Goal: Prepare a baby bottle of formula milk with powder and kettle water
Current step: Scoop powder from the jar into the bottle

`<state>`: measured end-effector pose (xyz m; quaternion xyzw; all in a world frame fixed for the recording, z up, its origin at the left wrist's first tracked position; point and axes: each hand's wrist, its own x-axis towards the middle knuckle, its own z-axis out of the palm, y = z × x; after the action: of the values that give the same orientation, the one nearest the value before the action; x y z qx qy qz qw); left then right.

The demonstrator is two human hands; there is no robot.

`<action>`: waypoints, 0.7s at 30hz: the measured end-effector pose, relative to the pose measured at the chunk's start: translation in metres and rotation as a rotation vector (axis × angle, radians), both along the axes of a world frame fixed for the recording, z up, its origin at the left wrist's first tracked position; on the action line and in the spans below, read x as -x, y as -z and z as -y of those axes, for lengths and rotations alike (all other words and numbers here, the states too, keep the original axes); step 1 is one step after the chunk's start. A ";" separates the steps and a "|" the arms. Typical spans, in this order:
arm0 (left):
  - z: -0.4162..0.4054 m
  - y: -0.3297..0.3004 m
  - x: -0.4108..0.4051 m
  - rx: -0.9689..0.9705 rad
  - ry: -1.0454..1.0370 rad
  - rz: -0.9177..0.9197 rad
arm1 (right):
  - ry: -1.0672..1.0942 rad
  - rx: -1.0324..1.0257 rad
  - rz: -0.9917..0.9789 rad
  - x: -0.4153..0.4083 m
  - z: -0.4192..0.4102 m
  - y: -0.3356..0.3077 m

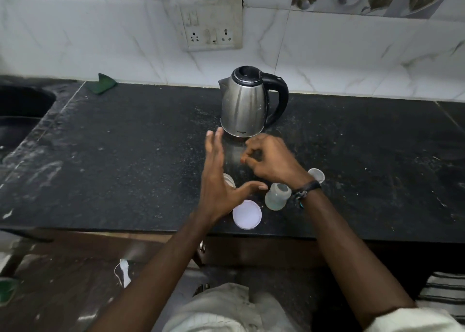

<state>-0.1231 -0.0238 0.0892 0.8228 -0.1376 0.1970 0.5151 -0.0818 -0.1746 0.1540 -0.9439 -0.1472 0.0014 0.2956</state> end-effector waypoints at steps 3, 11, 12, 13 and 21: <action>-0.029 0.011 0.001 -0.013 -0.058 -0.066 | -0.189 0.128 -0.058 -0.004 -0.028 0.011; -0.068 0.058 0.010 0.014 0.071 -0.460 | -0.555 0.697 -0.024 -0.015 -0.069 0.031; -0.067 0.062 0.010 0.009 0.088 -0.481 | -0.571 0.736 -0.022 -0.015 -0.073 0.031; -0.066 0.065 0.009 -0.002 0.097 -0.495 | -0.582 0.776 -0.022 -0.016 -0.076 0.031; -0.061 0.083 0.004 -0.024 0.066 -0.454 | -0.624 0.967 0.169 -0.015 -0.090 0.034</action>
<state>-0.1266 0.0373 0.0065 0.8471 -0.0472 -0.0119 0.5292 -0.0664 -0.0845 0.1201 -0.8805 -0.4241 0.0799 -0.1960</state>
